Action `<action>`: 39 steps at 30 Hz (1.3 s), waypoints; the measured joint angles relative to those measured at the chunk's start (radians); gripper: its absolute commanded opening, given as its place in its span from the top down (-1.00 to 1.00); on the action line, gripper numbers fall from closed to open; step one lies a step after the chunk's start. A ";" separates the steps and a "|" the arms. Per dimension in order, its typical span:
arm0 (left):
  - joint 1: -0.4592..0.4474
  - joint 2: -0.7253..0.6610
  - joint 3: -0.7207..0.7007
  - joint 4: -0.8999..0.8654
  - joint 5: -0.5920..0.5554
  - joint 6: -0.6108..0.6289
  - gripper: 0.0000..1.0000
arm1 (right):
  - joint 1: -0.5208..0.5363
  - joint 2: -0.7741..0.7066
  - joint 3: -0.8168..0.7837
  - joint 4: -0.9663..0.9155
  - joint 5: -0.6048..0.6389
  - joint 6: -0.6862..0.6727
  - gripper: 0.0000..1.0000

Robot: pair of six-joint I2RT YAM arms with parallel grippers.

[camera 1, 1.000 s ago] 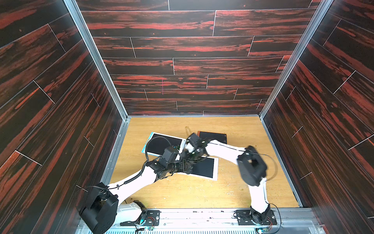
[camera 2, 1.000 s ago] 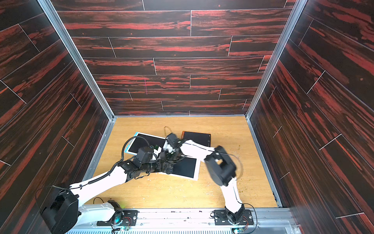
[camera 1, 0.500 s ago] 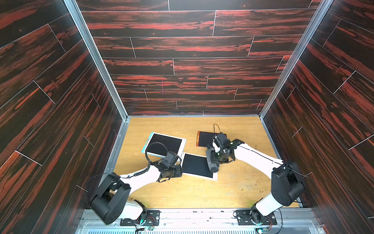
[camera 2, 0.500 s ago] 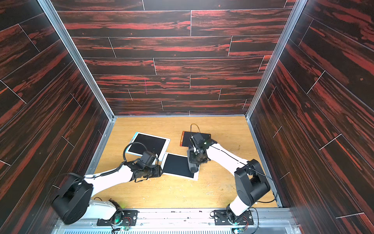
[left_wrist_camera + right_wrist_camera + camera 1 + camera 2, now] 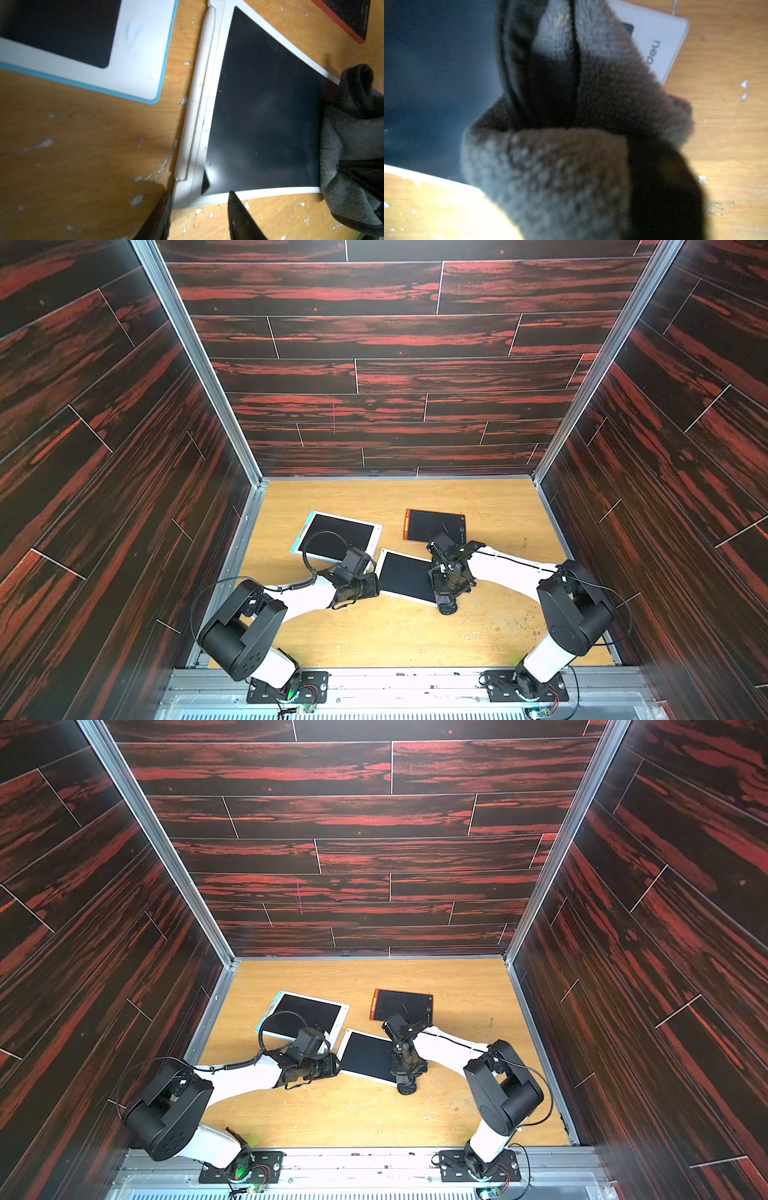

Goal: Wipe the drawing tablet
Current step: Wipe the dirt from the drawing tablet.

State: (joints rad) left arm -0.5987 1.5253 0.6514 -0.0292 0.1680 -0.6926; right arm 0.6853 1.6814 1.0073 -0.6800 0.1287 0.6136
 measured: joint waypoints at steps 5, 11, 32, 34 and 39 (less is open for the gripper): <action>-0.002 0.018 0.034 -0.045 -0.050 0.046 0.08 | 0.002 0.000 0.002 -0.003 0.010 0.010 1.00; -0.002 0.059 0.063 -0.017 -0.049 0.049 0.09 | 0.010 -0.005 0.002 -0.011 0.044 0.035 1.00; 0.044 0.060 -0.053 0.276 0.018 -0.116 0.09 | 0.119 0.397 0.416 0.200 -0.479 0.114 1.00; 0.045 0.050 -0.062 0.275 0.018 -0.122 0.09 | 0.104 0.397 0.400 0.220 -0.531 0.131 1.00; 0.024 0.022 -0.068 0.235 0.068 -0.124 0.09 | 0.064 0.297 0.235 0.303 -0.615 0.133 1.00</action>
State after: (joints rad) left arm -0.5747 1.5471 0.5831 0.2058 0.2356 -0.8162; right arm 0.7490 1.9781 1.2423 -0.3775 -0.4866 0.7467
